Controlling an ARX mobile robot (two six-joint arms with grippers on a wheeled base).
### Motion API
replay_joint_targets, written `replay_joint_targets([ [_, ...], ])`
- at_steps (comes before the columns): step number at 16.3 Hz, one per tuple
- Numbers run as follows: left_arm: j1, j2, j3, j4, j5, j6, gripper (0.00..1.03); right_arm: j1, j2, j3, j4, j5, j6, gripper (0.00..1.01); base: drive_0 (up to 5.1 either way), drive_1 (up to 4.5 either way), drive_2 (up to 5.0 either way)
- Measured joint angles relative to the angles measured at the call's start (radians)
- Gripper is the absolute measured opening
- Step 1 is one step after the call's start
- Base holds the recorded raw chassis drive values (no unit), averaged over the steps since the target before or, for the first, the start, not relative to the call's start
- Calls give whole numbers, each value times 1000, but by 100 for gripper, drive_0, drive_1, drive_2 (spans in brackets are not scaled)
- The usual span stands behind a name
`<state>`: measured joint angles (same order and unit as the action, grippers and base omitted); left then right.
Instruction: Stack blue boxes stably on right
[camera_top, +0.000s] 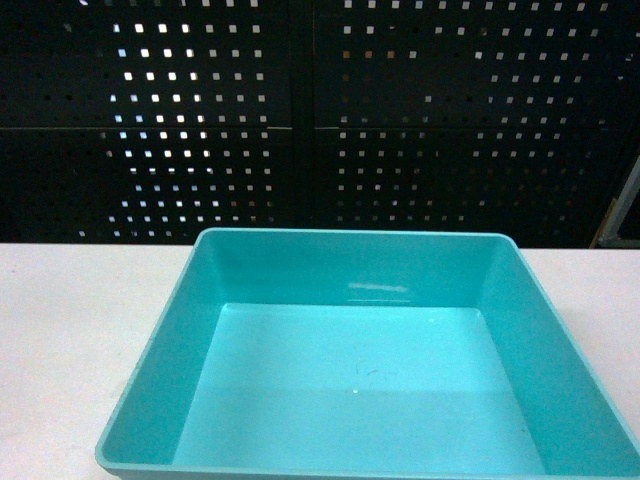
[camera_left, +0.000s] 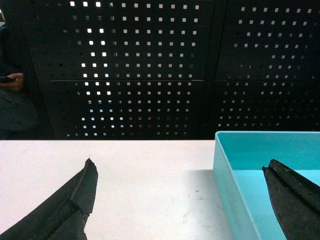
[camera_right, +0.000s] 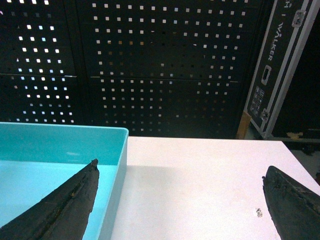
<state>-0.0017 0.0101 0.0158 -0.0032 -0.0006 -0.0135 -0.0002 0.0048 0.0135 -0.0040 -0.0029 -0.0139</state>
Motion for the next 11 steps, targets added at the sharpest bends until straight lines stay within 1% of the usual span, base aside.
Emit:
replay_joint_targets([
  [3, 0, 0, 0, 0, 0, 0, 98, 0, 0, 0, 0, 0, 0, 98, 0, 0, 0],
  [4, -11, 0, 0, 6, -11, 5, 98, 0, 1, 0, 5, 0, -1, 98, 0, 0, 0],
  [5, -90, 47, -2, 121, -106, 35, 98, -30, 54, -2, 110, -47, -6, 98, 0, 0, 0],
  [6, -143, 180, -2, 266, -171, 58, 98, -69, 155, -1, 200, -87, -9, 98, 0, 0, 0],
  [7, -145, 401, 1, 468, -219, 71, 98, -68, 310, 1, 340, -111, -9, 98, 0, 0, 0],
  [8, -160, 584, 26, 617, -224, 78, 98, -45, 501, 13, 487, -127, -9, 98, 0, 0, 0],
  [9, -171, 715, 84, 708, -211, 82, 98, -37, 633, 47, 569, -132, -12, 98, 0, 0, 0],
  [10, -179, 829, 165, 736, -187, 93, 98, -31, 761, 106, 639, -134, -13, 98, 0, 0, 0],
  [11, -169, 959, 271, 689, -142, 91, 98, -3, 927, 214, 683, -135, -24, 98, 0, 0, 0],
])
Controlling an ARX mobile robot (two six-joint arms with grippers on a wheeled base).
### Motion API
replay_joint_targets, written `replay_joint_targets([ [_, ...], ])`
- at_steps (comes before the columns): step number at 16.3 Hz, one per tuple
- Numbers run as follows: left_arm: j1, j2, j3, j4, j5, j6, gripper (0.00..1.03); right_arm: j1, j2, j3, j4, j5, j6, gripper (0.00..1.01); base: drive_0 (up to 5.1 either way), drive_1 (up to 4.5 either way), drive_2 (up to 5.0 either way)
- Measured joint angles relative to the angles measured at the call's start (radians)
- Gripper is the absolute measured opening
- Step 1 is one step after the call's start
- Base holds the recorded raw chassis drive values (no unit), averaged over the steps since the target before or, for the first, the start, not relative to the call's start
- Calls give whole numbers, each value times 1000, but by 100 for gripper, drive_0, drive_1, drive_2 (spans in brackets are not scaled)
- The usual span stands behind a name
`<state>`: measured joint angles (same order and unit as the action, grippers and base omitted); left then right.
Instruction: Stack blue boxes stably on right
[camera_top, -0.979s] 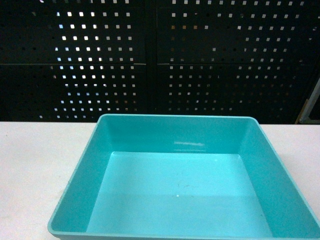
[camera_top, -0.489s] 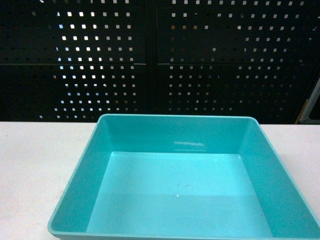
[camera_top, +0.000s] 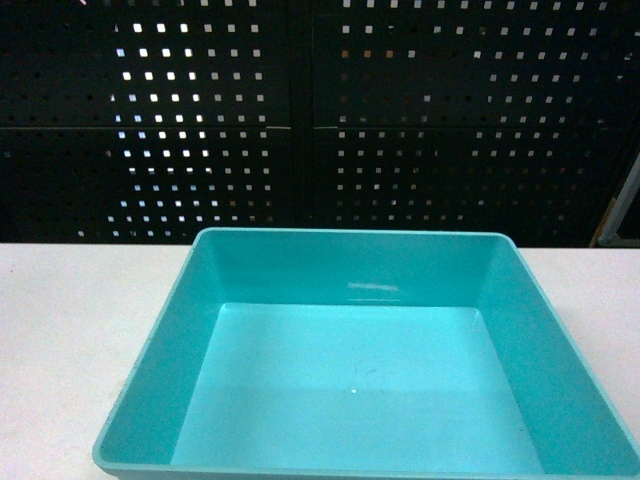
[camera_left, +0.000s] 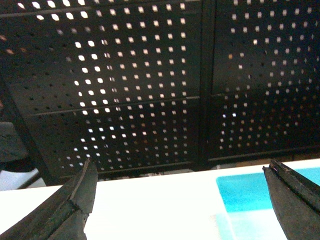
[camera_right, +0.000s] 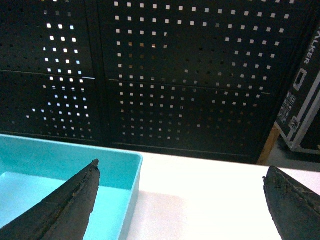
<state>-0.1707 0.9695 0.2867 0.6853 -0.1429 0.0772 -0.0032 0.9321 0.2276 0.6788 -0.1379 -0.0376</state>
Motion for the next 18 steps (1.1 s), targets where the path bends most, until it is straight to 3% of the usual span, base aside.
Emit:
replay_joint_targets([
  [1, 20, 82, 70, -62, 33, -26, 98, 32, 114, 75, -3, -2, -18, 98, 0, 0, 0],
  [3, 23, 188, 219, -159, 39, -47, 98, 78, 282, 209, -73, -6, -77, 98, 0, 0, 0],
  [5, 17, 208, 256, -195, 37, -47, 98, 85, 312, 235, -85, -3, -95, 98, 0, 0, 0],
  [8, 5, 340, 418, -393, 95, -107, 98, 122, 455, 405, -171, 47, -160, 98, 0, 0, 0],
  [12, -60, 483, 437, -462, 17, -127, 98, 173, 578, 435, -262, 58, -208, 98, 0, 0, 0],
  [15, -112, 534, 441, -458, -37, -146, 98, 175, 605, 396, -247, 73, -219, 98, 0, 0, 0],
  [18, -127, 612, 441, -440, -74, -164, 98, 190, 671, 354, -220, 86, -221, 98, 0, 0, 0],
])
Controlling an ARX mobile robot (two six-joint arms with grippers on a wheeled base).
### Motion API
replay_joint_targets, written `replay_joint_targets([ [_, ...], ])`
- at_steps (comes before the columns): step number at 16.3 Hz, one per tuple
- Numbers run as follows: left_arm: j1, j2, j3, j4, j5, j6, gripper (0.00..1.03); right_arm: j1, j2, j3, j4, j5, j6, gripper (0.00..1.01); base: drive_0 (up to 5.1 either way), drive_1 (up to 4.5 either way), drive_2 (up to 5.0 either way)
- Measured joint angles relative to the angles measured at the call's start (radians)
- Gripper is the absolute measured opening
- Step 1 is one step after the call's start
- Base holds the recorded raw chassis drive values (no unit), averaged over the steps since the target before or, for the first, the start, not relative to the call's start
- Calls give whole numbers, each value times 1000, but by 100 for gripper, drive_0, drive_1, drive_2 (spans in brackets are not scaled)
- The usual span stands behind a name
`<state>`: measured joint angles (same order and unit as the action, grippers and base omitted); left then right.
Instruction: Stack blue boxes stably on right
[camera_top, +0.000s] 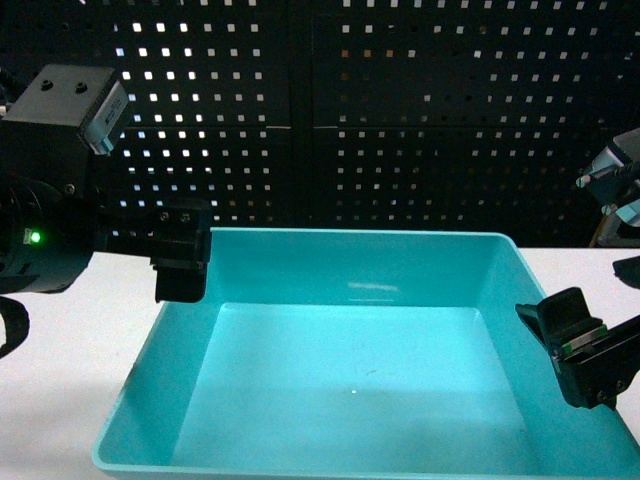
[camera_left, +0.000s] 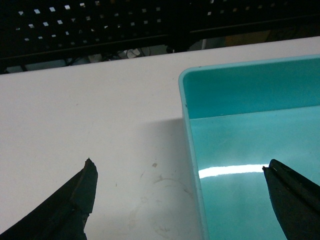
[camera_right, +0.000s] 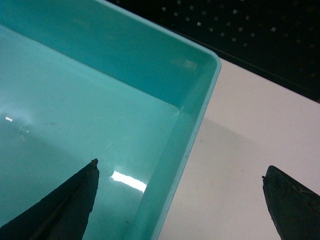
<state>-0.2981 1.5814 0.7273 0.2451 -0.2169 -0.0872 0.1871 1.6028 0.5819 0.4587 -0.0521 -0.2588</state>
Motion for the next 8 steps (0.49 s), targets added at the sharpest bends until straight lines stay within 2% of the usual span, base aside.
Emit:
replay_joint_targets([
  [3, 0, 50, -1, 26, -34, -21, 98, 4, 51, -7, 20, 8, 9, 98, 0, 0, 0],
  [8, 2, 128, -14, 43, -41, -64, 98, 2, 107, -13, 58, 11, 26, 98, 0, 0, 0],
])
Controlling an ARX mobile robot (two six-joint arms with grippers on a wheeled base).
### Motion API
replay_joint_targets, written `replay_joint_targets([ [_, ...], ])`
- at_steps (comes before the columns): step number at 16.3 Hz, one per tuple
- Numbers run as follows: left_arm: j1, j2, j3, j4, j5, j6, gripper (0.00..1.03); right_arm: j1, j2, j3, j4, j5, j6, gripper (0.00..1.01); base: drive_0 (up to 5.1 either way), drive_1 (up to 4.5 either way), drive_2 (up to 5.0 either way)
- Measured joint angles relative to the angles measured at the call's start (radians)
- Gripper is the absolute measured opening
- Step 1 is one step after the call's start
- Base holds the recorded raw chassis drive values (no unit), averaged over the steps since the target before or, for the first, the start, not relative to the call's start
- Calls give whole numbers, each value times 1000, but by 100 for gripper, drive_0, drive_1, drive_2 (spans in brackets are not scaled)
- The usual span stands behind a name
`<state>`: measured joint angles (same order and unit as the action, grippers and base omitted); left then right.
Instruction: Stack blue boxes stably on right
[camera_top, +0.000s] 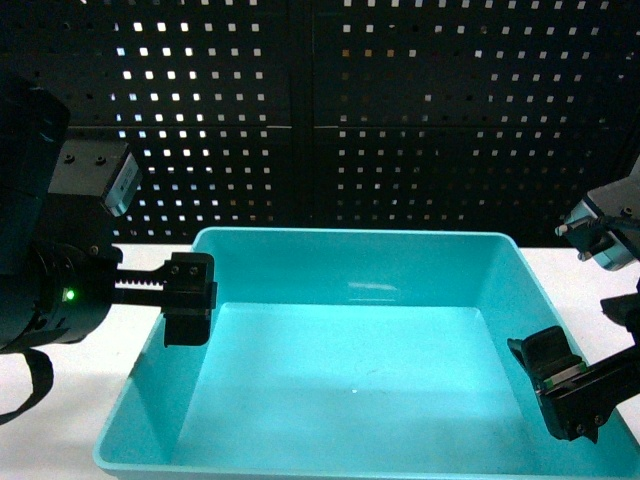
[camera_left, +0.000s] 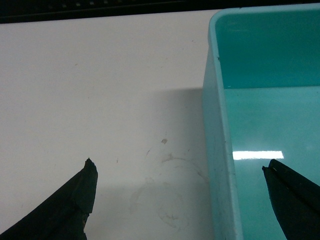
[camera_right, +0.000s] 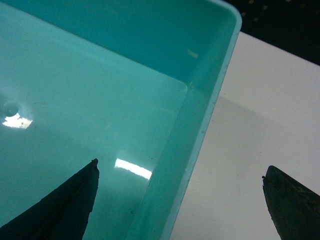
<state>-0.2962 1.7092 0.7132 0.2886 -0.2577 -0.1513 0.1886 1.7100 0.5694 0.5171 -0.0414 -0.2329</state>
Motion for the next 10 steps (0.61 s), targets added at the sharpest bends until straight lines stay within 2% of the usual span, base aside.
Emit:
replay_joint_targets([
  [7, 15, 91, 0, 49, 1, -55, 98, 10, 91, 0, 54, 4, 13, 98, 0, 0, 0],
  [10, 18, 129, 1, 62, 31, -86, 98, 14, 116, -1, 78, 10, 23, 98, 0, 0, 0],
])
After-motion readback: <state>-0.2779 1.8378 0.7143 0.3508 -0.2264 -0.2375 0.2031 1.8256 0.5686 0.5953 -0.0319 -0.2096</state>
